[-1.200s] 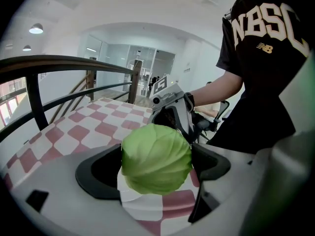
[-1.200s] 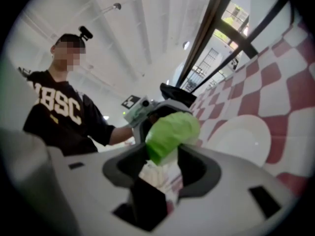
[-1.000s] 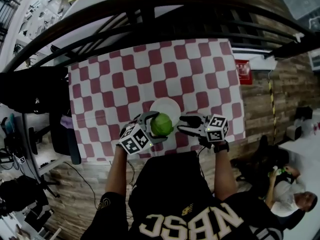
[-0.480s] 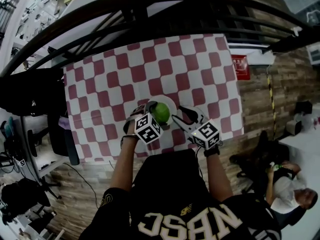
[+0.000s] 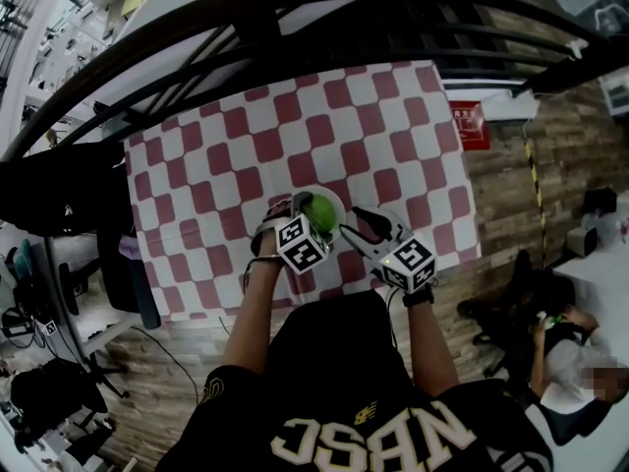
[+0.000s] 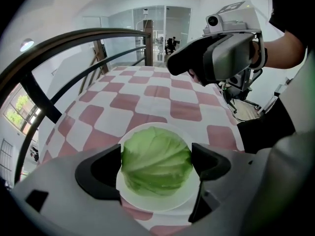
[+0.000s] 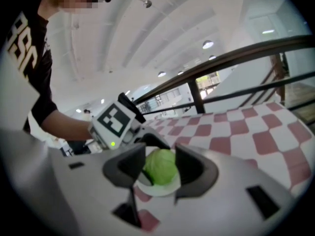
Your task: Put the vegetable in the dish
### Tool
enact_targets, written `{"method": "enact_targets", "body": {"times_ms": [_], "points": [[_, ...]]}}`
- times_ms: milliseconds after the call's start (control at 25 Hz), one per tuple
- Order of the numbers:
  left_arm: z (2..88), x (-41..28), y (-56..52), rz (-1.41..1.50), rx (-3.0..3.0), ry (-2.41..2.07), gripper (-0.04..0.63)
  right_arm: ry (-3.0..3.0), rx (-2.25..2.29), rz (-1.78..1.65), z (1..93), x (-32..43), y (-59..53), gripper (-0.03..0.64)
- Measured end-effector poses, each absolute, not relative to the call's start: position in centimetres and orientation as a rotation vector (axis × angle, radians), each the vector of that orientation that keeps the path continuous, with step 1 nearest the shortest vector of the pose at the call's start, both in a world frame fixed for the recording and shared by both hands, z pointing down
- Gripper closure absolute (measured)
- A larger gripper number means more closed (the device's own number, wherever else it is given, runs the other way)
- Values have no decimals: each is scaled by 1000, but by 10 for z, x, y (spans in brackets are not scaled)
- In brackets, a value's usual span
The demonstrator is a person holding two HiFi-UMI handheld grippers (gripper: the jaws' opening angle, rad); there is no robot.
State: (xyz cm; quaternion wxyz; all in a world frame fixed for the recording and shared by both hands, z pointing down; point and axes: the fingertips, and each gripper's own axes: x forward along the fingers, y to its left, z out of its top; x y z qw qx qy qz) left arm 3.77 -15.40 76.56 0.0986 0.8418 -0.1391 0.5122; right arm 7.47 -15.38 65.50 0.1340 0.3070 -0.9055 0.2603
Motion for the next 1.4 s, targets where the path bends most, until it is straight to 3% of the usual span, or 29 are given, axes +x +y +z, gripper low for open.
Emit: {"method": "enact_targets", "body": {"times_ms": [440, 640, 960, 1120, 1200, 1400], "points": [[700, 17, -163, 1105, 2520, -799, 129, -2604, 1128, 627, 607, 80, -158, 424], [630, -29, -172, 614, 2393, -1149, 140, -2519, 1267, 416, 574, 65, -152, 523], [526, -81, -144, 236, 2426, -1445, 395, -2559, 1314, 493, 519, 7, -115, 588], [478, -98, -124, 126, 2478, -1570, 525, -2645, 1295, 336, 472, -20, -102, 600], [461, -101, -114, 86, 2514, -1612, 562, -2671, 1324, 270, 454, -23, -99, 600], [434, -99, -103, 40, 2591, -1647, 575, -2671, 1432, 178, 432, -16, -105, 600]]}}
